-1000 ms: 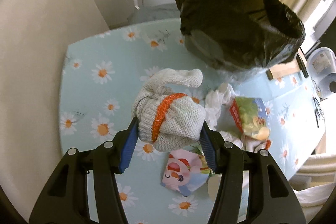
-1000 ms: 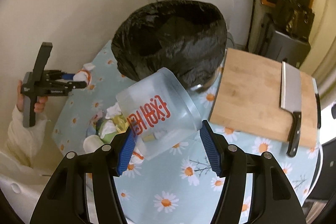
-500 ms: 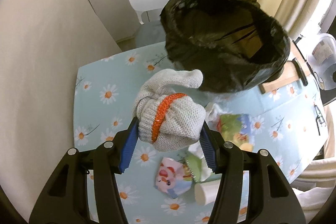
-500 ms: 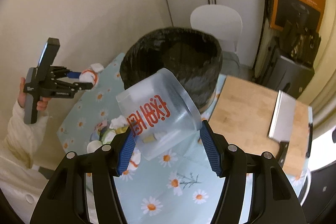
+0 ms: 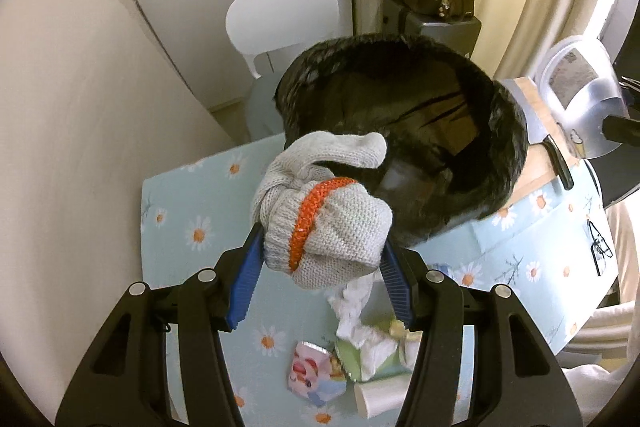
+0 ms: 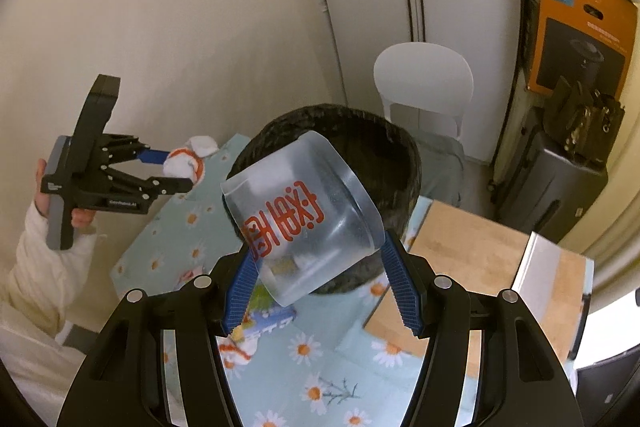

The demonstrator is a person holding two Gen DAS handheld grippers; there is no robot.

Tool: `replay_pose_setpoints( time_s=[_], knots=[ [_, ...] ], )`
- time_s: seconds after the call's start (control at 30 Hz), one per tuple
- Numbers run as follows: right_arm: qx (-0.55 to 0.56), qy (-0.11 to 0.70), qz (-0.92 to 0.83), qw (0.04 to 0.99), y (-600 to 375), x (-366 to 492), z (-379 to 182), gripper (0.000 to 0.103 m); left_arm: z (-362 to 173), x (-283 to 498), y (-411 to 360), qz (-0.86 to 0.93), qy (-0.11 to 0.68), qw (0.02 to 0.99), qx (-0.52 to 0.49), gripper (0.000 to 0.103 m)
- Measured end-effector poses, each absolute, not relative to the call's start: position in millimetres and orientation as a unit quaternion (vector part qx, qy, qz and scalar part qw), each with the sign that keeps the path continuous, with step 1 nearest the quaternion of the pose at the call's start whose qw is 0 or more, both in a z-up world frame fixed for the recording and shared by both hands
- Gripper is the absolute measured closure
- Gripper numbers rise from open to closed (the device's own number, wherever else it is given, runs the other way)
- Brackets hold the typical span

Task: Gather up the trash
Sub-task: 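Carry the sock and cup over the bin and open both tools, then move both open tools from the bin back to the trash pile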

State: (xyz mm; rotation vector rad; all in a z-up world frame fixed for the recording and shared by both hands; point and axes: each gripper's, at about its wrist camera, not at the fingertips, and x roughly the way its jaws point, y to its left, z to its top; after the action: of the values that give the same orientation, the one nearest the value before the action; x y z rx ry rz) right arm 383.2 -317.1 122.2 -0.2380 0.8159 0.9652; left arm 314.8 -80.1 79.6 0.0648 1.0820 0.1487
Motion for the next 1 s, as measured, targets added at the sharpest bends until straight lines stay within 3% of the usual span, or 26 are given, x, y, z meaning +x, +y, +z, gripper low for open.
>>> replay_pose_setpoints(
  time_s=[0.4, 0.47, 0.53, 0.6, 1.0],
  knots=[
    [-0.116, 0.359, 0.462, 0.803, -280, 426, 124, 0.044, 85, 377, -91, 0.042, 0.505, 0.859, 0.07, 0.045],
    [-0.118, 0.344, 0.461, 0.81, -274, 431, 122, 0.04, 86, 380, -94, 0.045, 0.493, 0.865, 0.082, 0.036],
    [-0.121, 0.339, 0.453, 0.816, -270, 435, 119, 0.025, 88, 379, -96, 0.069, 0.467, 0.876, 0.102, 0.006],
    [-0.119, 0.334, 0.442, 0.824, -268, 438, 116, 0.016, 88, 378, -97, 0.068, 0.464, 0.878, 0.094, 0.006],
    [-0.111, 0.371, 0.452, 0.804, -292, 423, 85, 0.016, 42, 343, -75, 0.096, 0.536, 0.839, -0.003, 0.006]
  ],
)
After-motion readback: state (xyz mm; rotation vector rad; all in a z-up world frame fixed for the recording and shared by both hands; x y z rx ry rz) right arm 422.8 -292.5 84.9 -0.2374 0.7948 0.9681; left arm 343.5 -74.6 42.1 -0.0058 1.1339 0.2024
